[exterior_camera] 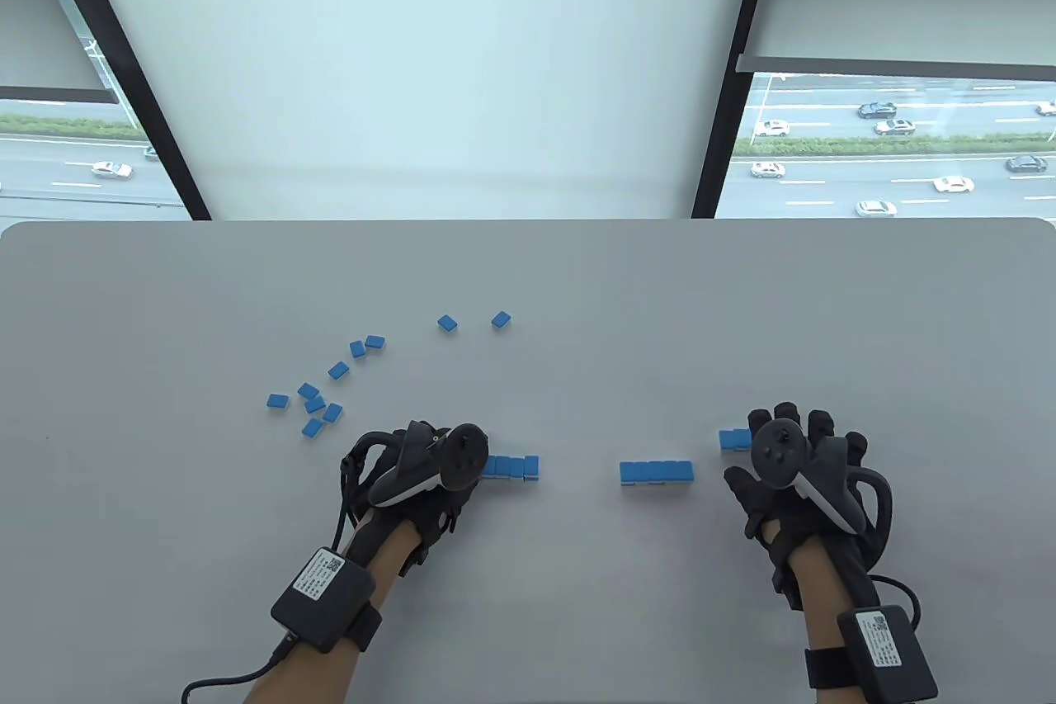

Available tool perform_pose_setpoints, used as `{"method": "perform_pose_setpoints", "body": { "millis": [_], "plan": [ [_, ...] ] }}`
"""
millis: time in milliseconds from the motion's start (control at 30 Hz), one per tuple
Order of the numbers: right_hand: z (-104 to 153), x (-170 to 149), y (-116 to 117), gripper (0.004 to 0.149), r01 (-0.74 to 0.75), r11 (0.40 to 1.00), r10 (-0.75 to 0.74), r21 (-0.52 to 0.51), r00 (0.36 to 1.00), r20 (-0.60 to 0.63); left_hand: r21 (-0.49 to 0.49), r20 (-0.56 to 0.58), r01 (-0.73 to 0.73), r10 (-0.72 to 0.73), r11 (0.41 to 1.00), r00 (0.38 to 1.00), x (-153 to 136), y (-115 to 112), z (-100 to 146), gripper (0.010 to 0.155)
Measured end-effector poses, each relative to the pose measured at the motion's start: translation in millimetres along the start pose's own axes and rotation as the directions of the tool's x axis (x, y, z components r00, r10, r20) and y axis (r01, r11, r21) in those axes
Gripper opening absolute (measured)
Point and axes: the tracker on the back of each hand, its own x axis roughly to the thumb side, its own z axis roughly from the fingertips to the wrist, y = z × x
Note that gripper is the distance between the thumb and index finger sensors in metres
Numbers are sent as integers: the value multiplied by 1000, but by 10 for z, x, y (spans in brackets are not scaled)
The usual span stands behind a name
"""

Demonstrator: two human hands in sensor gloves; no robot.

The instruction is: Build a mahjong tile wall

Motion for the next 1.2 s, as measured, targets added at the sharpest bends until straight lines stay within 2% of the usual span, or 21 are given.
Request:
{"method": "perform_pose_setpoints", "body": {
  "millis": [333,533,700,767,900,1000,1067,1167,1200],
  "plan": [
    [2,14,5,79,-7,1000,7,6,1000,0,-87,2,-17,17,996,1000,7,8,-46,59],
    [7,14,6,79,-6,1000,7,9,1000,-5,-93,4,-5,5,996,1000,24,7,-47,60],
    [5,9,5,79,-1,1000,2,11,1000,-7,-116,2,-15,15,993,1000,-67,92,-1,73],
    [4,6,4,79,2,1000,-2,11,1000,-7,-82,-18,-37,36,996,999,-184,215,41,76],
    [1,-3,0,78,10,1000,-10,7,1000,-6,100,-122,-100,112,990,986,-631,571,208,69],
    [1,-1,-7,79,15,1000,-15,4,1000,-1,215,-227,-99,148,972,963,-1018,736,344,65],
    [0,-1,-10,79,18,1000,-18,2,1000,2,241,-290,-71,142,968,946,-1218,746,394,64],
    [-5,-4,-7,79,24,1000,-24,3,1000,5,207,-368,-45,120,977,922,-1461,652,418,63],
    [-7,-6,-3,79,27,1000,-27,5,1000,5,179,-397,-56,124,982,909,-1573,555,407,62]
  ]
}}
